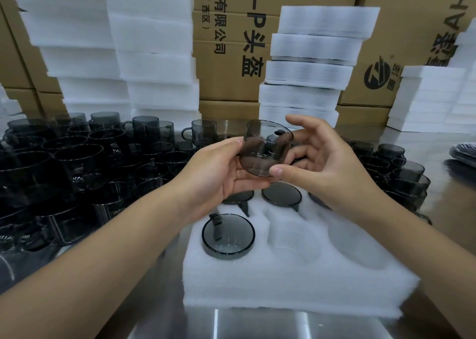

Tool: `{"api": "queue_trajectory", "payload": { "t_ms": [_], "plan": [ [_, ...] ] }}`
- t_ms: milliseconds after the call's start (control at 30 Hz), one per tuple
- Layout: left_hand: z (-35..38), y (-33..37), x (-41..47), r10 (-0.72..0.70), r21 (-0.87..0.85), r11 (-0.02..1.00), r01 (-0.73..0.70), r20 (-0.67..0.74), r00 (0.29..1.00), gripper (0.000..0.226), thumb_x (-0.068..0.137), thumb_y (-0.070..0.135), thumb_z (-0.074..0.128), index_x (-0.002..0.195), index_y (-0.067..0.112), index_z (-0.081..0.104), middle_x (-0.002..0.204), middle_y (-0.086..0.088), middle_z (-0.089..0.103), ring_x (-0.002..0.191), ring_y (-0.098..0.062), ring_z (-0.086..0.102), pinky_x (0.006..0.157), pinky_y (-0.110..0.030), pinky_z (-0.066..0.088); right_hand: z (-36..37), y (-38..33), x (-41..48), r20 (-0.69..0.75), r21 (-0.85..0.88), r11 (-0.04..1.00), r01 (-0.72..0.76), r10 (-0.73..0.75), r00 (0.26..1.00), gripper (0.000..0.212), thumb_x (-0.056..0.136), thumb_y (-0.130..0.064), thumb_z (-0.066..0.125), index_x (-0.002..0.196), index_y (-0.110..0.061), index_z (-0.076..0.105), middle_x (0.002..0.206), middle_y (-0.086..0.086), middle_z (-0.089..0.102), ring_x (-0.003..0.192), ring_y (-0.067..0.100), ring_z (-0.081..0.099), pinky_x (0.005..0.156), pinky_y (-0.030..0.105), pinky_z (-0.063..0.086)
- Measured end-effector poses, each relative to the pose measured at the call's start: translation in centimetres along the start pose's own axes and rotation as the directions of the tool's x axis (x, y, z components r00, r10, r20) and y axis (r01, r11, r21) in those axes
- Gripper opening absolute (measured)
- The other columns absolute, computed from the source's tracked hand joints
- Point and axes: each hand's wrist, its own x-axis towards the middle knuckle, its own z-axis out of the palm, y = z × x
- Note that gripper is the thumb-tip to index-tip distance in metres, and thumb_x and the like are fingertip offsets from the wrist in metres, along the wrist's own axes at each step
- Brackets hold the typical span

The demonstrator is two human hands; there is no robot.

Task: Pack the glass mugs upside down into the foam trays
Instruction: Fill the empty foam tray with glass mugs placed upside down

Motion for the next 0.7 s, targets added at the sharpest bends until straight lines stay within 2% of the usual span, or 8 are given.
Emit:
{"api": "queue_trajectory", "payload": {
  "t_ms": [100,233,367,433,500,600,700],
  "plan": [
    [-0.1,-0.1,0.0,0.022,-0.004,1.0,-0.022,0.009,1.0,0.03,0.104,0.016,0.033,0.116,0.006,0.058,0.091,-0.019,0.073,0.073,-0.022,0.072,0.061,-0.028,0.057,-0.1,0.0,0.0,0.005,-0.02,1.0,-0.002,0.002,1.0,0.072,0.056,-0.029,0.078,0.122,-0.032,0.048,0.107,0.0,0.059,0.078,0.008,0.061,0.074,0.022,0.055],
    [-0.3,-0.2,0.0,0.045,0.005,0.999,-0.045,0.055,0.997,0.035,0.103,0.015,0.032,0.101,0.013,0.067,0.091,-0.014,0.074,0.073,-0.021,0.072,0.066,-0.03,0.058,-0.3,0.4,0.0,0.017,-0.09,0.996,-0.004,0.005,1.0,0.069,0.06,-0.027,0.087,0.118,-0.039,0.051,0.106,-0.008,0.062,0.088,0.009,0.064,0.074,0.022,0.054],
    [-0.3,-0.1,-0.1,0.047,0.011,0.999,-0.048,0.069,0.996,0.035,0.103,0.013,0.031,0.104,0.014,0.066,0.086,-0.011,0.074,0.072,-0.02,0.072,0.065,-0.028,0.057,-0.5,0.4,0.0,0.058,-0.166,0.986,-0.012,0.022,0.998,0.069,0.058,-0.035,0.083,0.118,-0.047,0.052,0.112,-0.016,0.063,0.1,0.007,0.063,0.08,0.026,0.053],
    [-0.3,0.0,-0.1,0.041,0.02,0.999,-0.042,0.063,0.997,0.031,0.102,0.015,0.036,0.109,0.013,0.066,0.092,-0.012,0.074,0.076,-0.021,0.071,0.067,-0.028,0.057,-0.6,0.2,-0.1,0.063,-0.194,0.981,-0.011,0.023,0.998,0.07,0.055,-0.043,0.081,0.119,-0.048,0.052,0.115,-0.014,0.062,0.105,0.009,0.062,0.084,0.031,0.054],
    [-0.2,0.0,-0.1,0.035,0.033,0.999,-0.038,0.069,0.997,0.029,0.099,0.016,0.042,0.118,0.008,0.063,0.101,-0.017,0.072,0.082,-0.022,0.071,0.07,-0.028,0.057,-0.8,-0.1,-0.1,0.059,-0.186,0.983,-0.001,0.012,0.998,0.063,0.058,-0.038,0.082,0.114,-0.043,0.054,0.112,-0.011,0.064,0.103,0.014,0.064,0.088,0.036,0.055],
    [0.2,0.0,-0.2,0.089,0.04,0.995,-0.087,-0.041,0.995,0.029,0.097,0.016,0.048,0.122,0.005,0.059,0.104,-0.018,0.072,0.089,-0.022,0.071,0.071,-0.025,0.056,-1.8,-0.9,0.1,0.123,-0.133,0.99,-0.038,0.055,0.991,0.054,0.063,-0.022,0.078,0.111,-0.032,0.056,0.108,-0.008,0.067,0.098,0.019,0.065,0.088,0.035,0.055],
    [0.4,0.0,-0.1,0.2,0.205,0.967,-0.154,-0.226,0.953,0.019,0.098,0.012,0.047,0.111,0.014,0.061,0.098,-0.01,0.074,0.089,-0.017,0.072,0.076,-0.024,0.058,-3.2,-2.0,0.0,0.334,-0.102,0.987,-0.128,0.155,0.93,0.056,0.061,-0.024,0.08,0.112,-0.027,0.056,0.105,-0.012,0.067,0.099,0.01,0.065,0.08,0.021,0.052]
  ]
}}
